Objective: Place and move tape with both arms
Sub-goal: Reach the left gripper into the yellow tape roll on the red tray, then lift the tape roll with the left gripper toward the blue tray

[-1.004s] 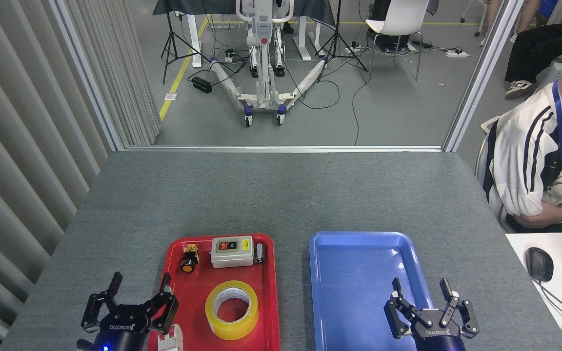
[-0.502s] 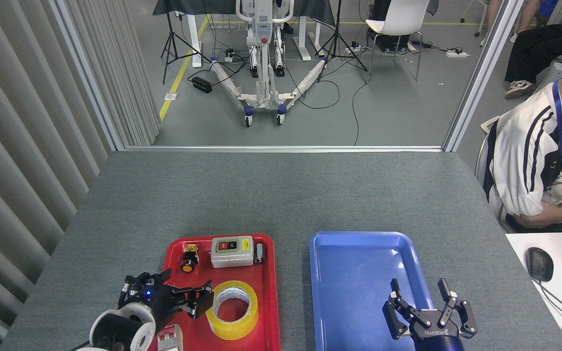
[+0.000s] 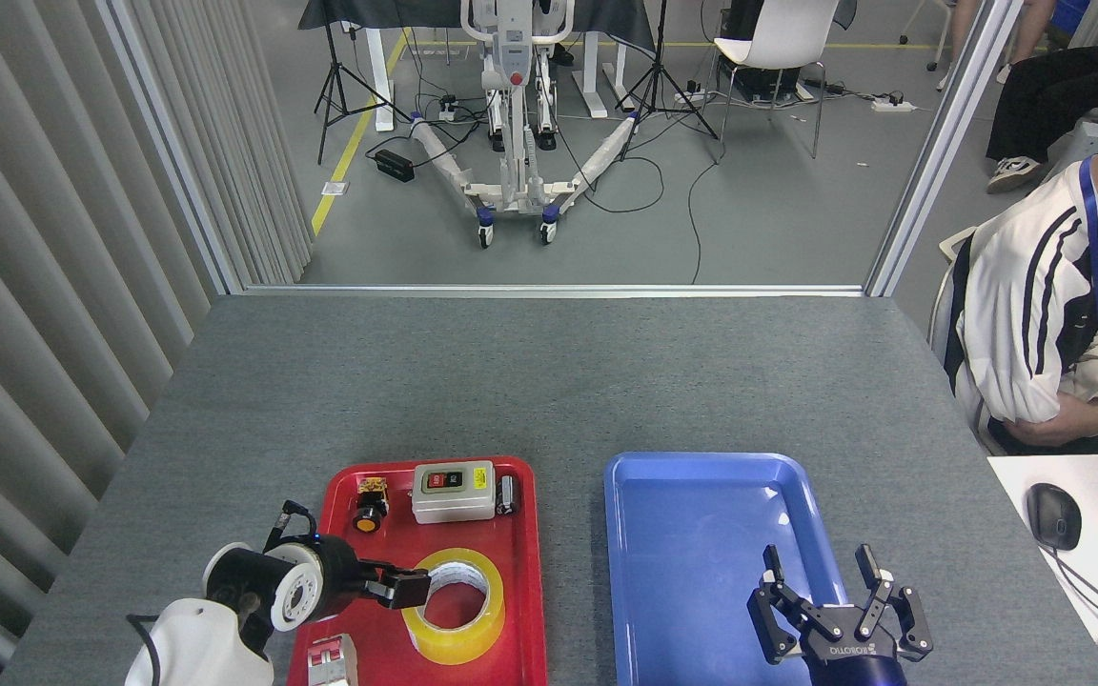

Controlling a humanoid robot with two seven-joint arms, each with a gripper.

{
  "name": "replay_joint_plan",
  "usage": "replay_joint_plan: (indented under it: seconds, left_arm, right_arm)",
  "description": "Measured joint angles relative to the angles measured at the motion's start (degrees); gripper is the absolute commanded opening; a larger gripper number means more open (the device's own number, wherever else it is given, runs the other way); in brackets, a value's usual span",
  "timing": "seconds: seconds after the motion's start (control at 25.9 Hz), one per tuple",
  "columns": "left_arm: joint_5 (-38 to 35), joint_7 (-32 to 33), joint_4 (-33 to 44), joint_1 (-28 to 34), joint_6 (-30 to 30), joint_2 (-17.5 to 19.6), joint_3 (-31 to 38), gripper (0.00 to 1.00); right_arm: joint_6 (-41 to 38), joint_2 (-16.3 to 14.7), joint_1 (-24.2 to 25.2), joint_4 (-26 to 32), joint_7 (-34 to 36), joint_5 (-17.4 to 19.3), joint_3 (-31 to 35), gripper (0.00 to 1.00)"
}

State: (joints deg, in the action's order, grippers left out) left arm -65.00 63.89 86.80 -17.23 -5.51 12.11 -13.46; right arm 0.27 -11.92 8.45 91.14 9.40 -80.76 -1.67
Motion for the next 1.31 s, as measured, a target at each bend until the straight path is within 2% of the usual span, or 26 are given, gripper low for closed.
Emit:
replay_joint_plan:
  seconds: [0.62, 0.66, 0.85, 0.89, 0.97, 1.0, 1.2, 1.31]
  left_arm:
    - [0.1, 2.3, -9.5, -4.6, 0.8, -1.5, -3.4, 0.99]
    - [0.0, 2.3, -10.1, -4.8, 0.9, -1.8, -3.5, 0.94]
    - [0.0, 2.3, -13.5, -5.7, 0.7, -2.7, -3.8, 0.49]
    - [0.0, 2.3, -13.9, -5.8, 0.4, -2.8, -3.8, 0.38]
    - [0.0, 2.3, -14.3, -5.9, 0.1, -2.9, -3.8, 0.07]
    - [0.0, 2.3, -14.4, -6.0, -0.2, -3.0, -3.8, 0.0]
    - [1.8, 2.5, -15.1, -6.1, -6.8, -4.1, -3.2, 0.0]
    - [7.7, 2.0, -15.3, -6.8, -13.4, -4.7, -0.9, 0.0]
  right_arm:
    - [-0.6, 0.9, 0.0, -0.2, 0.0, -0.8, 0.0, 1.0]
    - [-0.6, 0.9, 0.0, -0.2, 0.0, -0.9, 0.0, 1.0]
    - [-0.8, 0.9, 0.0, -0.4, 0.0, -1.2, 0.0, 1.0]
    - [-0.8, 0.9, 0.0, -0.5, -0.1, -1.3, 0.0, 1.0]
    - [-0.8, 0.9, 0.0, -0.5, -0.1, -1.3, 0.0, 1.0]
    - [-0.8, 0.9, -0.1, -0.6, -0.1, -1.3, 0.0, 1.0]
    - [-0.8, 0.8, -0.1, -0.6, -0.1, -1.3, 0.1, 1.0]
    - [-0.6, 0.8, -0.1, -0.6, -0.1, -1.3, 0.1, 1.0]
